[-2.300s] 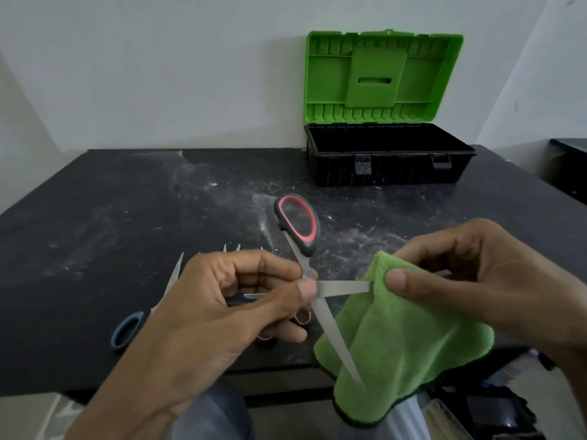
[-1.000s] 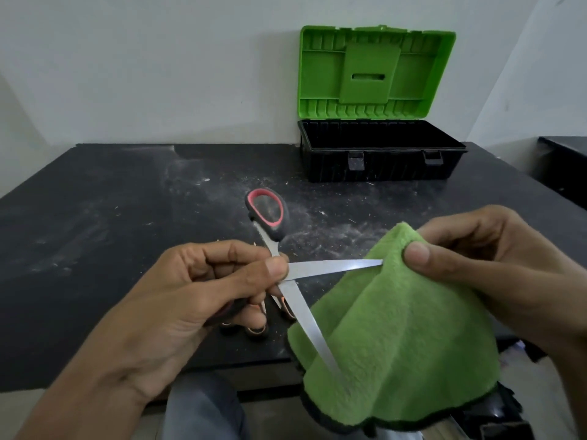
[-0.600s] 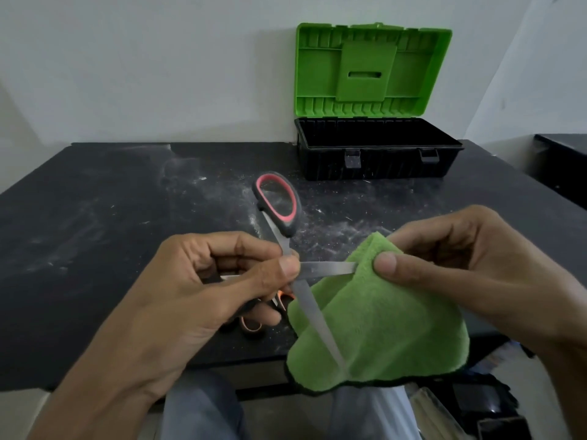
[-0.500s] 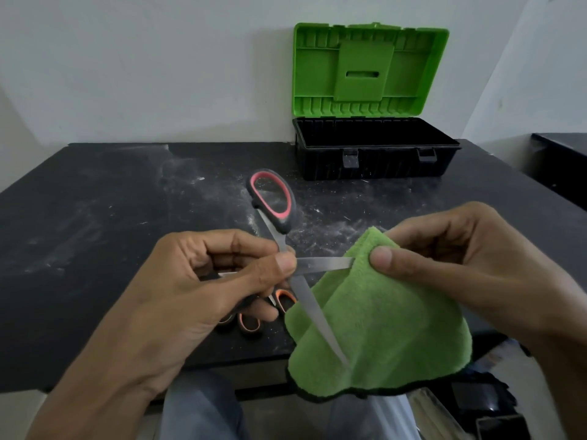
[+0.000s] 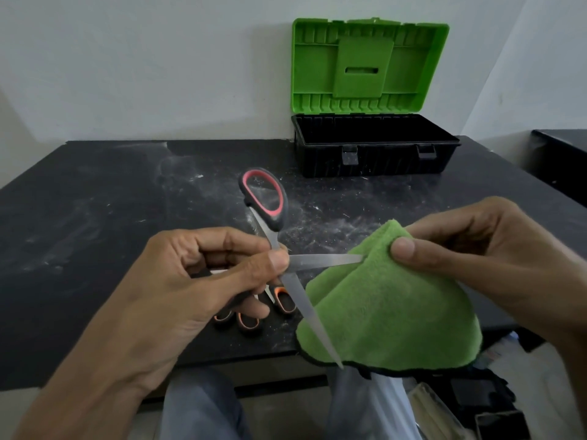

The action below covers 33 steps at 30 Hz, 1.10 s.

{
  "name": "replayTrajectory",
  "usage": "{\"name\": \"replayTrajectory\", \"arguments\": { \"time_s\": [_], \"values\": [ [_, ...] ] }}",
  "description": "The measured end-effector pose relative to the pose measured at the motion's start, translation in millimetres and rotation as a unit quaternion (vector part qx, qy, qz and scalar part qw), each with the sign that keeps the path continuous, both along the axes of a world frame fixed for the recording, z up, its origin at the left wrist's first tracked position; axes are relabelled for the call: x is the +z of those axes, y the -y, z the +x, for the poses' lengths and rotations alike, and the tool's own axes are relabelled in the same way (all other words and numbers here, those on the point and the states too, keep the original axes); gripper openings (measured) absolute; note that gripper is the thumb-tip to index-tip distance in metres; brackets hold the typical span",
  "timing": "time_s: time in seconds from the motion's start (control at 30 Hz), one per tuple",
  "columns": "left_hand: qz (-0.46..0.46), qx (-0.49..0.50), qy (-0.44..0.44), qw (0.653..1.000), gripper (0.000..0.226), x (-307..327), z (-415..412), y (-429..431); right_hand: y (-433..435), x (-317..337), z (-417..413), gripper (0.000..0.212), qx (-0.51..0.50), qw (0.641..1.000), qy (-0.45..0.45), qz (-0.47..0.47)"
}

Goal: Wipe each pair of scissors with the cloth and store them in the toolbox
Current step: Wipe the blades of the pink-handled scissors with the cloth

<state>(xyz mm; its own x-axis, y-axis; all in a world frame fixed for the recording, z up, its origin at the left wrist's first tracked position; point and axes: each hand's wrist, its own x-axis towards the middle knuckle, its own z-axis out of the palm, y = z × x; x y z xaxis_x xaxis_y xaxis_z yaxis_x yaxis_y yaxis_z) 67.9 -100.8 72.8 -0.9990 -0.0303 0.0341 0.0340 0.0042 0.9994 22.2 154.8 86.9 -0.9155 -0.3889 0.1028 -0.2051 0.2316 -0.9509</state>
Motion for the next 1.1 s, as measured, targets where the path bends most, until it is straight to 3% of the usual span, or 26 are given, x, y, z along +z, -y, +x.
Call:
{"name": "replayTrajectory", "arguments": {
  "time_s": [0.23,0.53,0.93,1.1],
  "values": [
    [-0.048,0.002,-0.011,0.999,0.023,2,3,0,4,-1,0,0.02,0.015,0.998,-0.021,0.054],
    [-0.044,-0.023,-0.017,0.999,0.015,2,0,-7,11,-1,3,0.019,0.039,0.994,-0.027,0.096],
    [-0.019,-0.049,-0.004,0.999,0.02,-1,1,-3,10,3,1,0.023,0.042,0.996,-0.024,0.073],
    [-0.021,-0.038,-0.007,0.999,0.035,-6,1,9,4,3,2,0.02,0.04,0.997,-0.025,0.053]
  ]
}}
